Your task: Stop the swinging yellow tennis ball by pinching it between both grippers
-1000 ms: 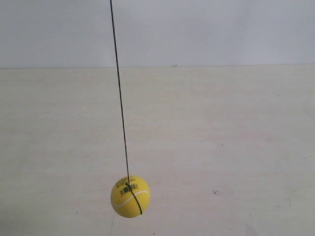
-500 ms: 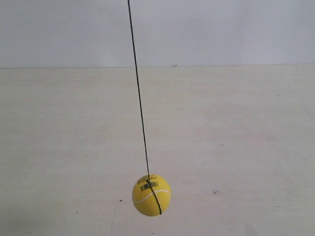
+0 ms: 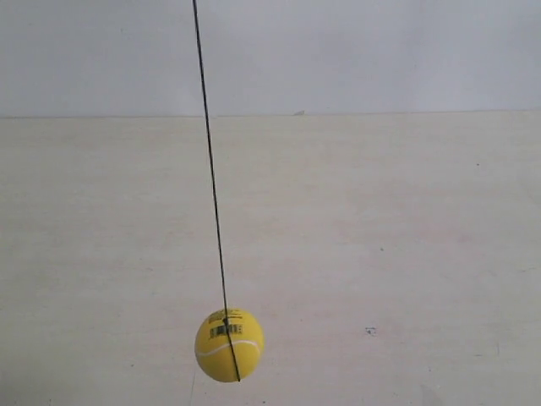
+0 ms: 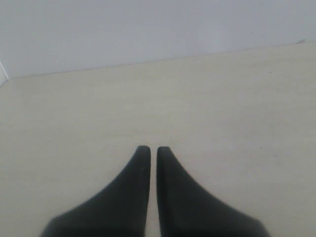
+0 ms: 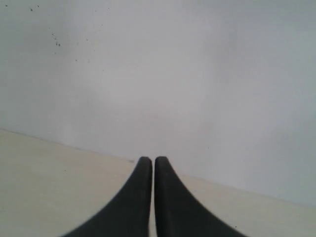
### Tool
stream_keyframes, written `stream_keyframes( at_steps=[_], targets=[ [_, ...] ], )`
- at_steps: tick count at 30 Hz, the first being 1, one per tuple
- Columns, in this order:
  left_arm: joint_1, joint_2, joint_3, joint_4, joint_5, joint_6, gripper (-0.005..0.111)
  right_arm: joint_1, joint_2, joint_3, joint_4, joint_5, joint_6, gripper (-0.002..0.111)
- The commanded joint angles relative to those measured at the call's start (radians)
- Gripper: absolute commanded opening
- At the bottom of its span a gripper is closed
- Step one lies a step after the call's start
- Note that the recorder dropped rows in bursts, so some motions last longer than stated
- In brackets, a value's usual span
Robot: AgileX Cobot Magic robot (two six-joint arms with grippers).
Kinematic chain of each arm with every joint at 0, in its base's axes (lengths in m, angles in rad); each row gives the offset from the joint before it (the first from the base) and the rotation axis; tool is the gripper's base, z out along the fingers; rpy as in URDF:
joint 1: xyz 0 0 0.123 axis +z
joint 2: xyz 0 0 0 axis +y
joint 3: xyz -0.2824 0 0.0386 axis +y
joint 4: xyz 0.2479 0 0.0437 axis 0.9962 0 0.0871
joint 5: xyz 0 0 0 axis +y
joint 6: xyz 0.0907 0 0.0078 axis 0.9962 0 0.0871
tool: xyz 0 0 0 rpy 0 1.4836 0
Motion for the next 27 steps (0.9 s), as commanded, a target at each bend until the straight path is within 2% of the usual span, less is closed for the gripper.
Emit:
stream_keyframes(
  at_steps=[1, 8, 27],
  targets=[
    [0.003, -0.002, 0.004, -0.001, -0.005, 0.004, 0.005, -0.015, -0.006, 0.005, 0.004, 0.095, 0.041, 0.000],
    [0.003, -0.002, 0.004, -0.001, -0.005, 0.004, 0.005, -0.015, -0.006, 0.005, 0.004, 0.241, 0.055, 0.000],
    [0.003, -0.002, 0.004, -0.001, -0.005, 0.004, 0.005, -0.013, -0.006, 0.005, 0.004, 0.248, 0.112, 0.000]
  ],
)
